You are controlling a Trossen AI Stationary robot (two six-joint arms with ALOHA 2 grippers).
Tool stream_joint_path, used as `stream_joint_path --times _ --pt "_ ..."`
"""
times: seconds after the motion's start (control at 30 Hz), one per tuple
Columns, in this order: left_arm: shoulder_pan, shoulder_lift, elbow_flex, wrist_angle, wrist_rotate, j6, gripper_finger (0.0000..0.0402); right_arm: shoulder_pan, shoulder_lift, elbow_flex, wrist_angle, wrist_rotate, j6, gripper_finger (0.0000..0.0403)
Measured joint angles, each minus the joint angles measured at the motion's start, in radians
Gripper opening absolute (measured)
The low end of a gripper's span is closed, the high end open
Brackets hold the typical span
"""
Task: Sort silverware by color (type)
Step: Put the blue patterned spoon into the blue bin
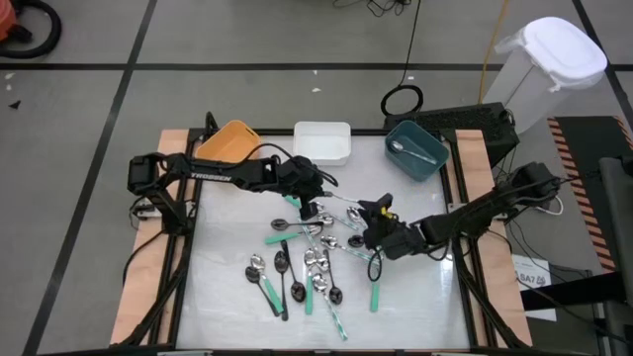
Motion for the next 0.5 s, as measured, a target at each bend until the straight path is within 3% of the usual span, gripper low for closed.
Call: stream_joint_path --times 0.23,0.5 --pt "-0.006 0.0 0.0 -0.008 0.0 -0.007 0.0005 0.0 0.009 0.006 -0.048 0.034 -0.026 0.0125" --pt "-0.006 0.0 0.0 -0.008 0.0 0.0 0.0005 0.0 0.009 0.006 -0.095 0.034 0.031 0.0125"
